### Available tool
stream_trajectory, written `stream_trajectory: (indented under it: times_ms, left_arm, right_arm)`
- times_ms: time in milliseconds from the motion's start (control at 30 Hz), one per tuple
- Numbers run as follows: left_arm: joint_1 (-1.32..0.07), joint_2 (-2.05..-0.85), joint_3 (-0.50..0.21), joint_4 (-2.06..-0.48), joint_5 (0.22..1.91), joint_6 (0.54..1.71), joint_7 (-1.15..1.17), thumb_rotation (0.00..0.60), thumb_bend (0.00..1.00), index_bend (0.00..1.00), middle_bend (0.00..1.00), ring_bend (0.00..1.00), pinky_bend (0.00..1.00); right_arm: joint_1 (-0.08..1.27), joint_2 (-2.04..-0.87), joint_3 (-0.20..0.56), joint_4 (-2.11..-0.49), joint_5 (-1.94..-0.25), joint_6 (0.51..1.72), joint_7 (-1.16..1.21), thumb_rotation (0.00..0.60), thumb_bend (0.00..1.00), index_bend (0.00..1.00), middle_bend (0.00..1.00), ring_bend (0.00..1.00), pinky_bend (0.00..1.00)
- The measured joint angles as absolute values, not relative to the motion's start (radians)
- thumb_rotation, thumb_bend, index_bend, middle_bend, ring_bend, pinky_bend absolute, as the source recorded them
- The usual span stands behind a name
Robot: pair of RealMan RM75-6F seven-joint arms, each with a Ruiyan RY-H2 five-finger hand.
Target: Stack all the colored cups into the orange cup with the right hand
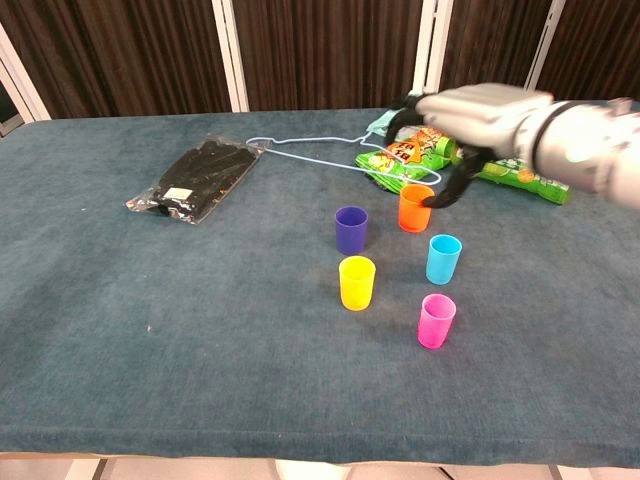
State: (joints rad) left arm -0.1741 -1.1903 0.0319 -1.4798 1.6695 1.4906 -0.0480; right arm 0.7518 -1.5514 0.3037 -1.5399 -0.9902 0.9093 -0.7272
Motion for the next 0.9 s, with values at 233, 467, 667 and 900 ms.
stream_trajectory:
  times_ms: [233,467,667,900]
  left_arm:
    - [-0.169,-1.184,0.032,-1.48,1.67,1.499,-0.057,0.6,0.46,0.0,0.0,0.01,0.11]
    - [-0.169,-1.183,0.032,-1.48,1.668,1.498,-0.061,0.6,0.46,0.0,0.0,0.01,0.11]
    - [-0.169,-1.182,0.031,-1.48,1.667,1.499,-0.063,0.6,0.46,0.0,0.0,0.0,0.11]
    - [-0.167,-1.179,0.03,-1.479,1.666,1.502,-0.07,0.6,0.46,0.0,0.0,0.0,0.11]
  right_arm:
    - [0.853,-1.686,0.298,-1.391,-0.867,0.874,-0.776,0.6,0.35,0.36,0.0,0.0,0.0]
    - [0.89,-1.742,0.283,-1.322,-0.854,0.868,-0.736,0.6,0.39,0.42,0.0,0.0,0.0]
    - [0.91,-1.77,0.279,-1.283,-0.848,0.866,-0.715,0.6,0.43,0.47,0.0,0.0,0.0]
    - [0.942,-1.816,0.272,-1.224,-0.813,0.846,-0.692,0.6,0.49,0.52,0.0,0.0,0.0]
